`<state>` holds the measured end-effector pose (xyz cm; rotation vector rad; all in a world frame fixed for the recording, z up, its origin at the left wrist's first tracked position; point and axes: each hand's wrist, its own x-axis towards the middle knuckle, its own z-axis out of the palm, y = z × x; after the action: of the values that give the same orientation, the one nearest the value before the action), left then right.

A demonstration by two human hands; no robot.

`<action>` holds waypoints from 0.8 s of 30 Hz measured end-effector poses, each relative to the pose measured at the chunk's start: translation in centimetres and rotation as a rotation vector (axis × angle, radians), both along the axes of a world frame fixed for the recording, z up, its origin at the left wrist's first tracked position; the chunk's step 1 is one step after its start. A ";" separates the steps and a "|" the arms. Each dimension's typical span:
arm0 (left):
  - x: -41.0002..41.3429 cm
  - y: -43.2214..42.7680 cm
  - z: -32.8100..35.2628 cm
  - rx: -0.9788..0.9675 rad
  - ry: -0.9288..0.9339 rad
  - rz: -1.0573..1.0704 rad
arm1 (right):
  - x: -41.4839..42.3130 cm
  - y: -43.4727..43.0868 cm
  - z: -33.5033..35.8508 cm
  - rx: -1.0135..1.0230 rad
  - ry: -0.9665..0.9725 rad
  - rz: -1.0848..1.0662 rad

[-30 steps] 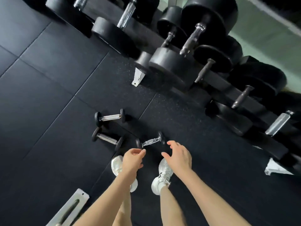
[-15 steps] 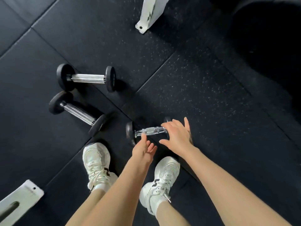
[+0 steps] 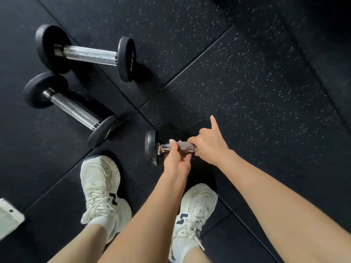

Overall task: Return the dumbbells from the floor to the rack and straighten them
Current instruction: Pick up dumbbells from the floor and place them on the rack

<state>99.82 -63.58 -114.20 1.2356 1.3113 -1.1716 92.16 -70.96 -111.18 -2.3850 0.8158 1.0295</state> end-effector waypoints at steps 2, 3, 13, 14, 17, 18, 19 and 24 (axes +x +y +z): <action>0.1 0.3 1.0 0.013 0.000 -0.073 | -0.3 0.8 1.0 0.029 -0.019 -0.099; 0.1 0.6 1.9 0.022 -0.002 -0.112 | -0.5 1.3 1.9 0.056 -0.019 -0.151; 1.5 1.6 20.1 0.036 -0.084 -0.518 | -0.5 4.2 20.4 0.222 0.000 -0.552; 1.9 1.4 22.6 0.026 -0.107 -0.549 | -0.2 4.2 22.8 0.219 -0.004 -0.591; 3.2 0.5 30.5 -0.024 -0.167 -0.661 | 1.1 4.2 30.7 0.208 0.002 -0.702; 3.7 0.1 33.3 -0.043 -0.188 -0.696 | 1.5 4.1 33.5 0.206 0.002 -0.741; 4.3 -0.3 36.2 -0.065 -0.207 -0.737 | 1.9 4.0 36.4 0.203 -0.005 -0.780; 7.7 -3.0 50.0 -0.265 -0.282 -0.958 | 4.1 2.9 50.4 0.183 -0.073 -1.014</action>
<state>107.49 -66.57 -64.23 1.8031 0.2882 -1.6594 96.23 -68.01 -60.82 -1.4808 1.5629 0.5365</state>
